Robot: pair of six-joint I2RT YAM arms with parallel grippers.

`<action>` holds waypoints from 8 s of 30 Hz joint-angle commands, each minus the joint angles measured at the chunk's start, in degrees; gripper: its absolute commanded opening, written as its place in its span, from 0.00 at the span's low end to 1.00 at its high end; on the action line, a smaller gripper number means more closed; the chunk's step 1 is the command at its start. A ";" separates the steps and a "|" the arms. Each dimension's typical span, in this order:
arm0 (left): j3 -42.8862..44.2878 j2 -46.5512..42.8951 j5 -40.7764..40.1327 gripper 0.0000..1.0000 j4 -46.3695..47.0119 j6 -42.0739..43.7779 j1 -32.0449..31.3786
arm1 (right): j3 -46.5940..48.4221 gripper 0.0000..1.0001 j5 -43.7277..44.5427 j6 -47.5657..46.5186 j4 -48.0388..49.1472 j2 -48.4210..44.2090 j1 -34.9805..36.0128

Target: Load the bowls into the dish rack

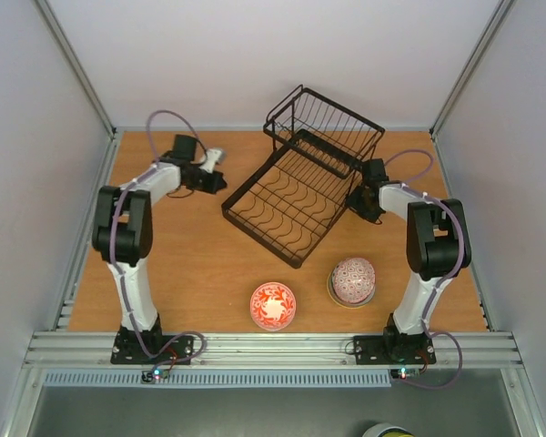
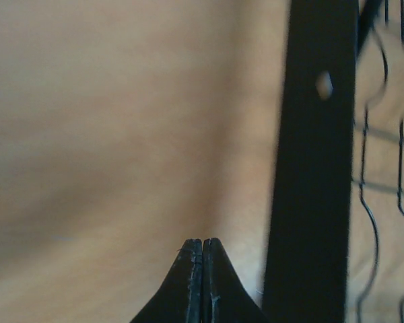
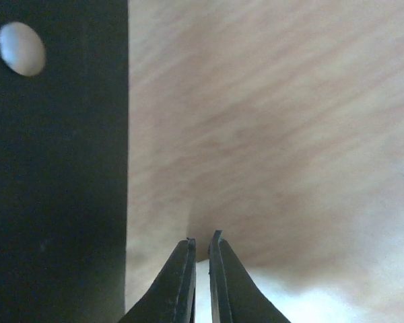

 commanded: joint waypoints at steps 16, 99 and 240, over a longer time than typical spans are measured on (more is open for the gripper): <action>-1.70 1.82 5.48 0.00 -18.25 6.52 -7.28 | 31.92 0.08 -8.37 -11.91 -13.74 16.43 2.81; -27.55 -23.25 -1.82 0.60 16.64 -0.26 -1.21 | -10.83 0.40 7.31 -7.22 -19.72 -31.35 61.50; -47.88 -41.53 18.49 0.91 37.72 2.69 -6.68 | 18.91 0.01 20.31 -30.34 -18.71 -9.53 32.25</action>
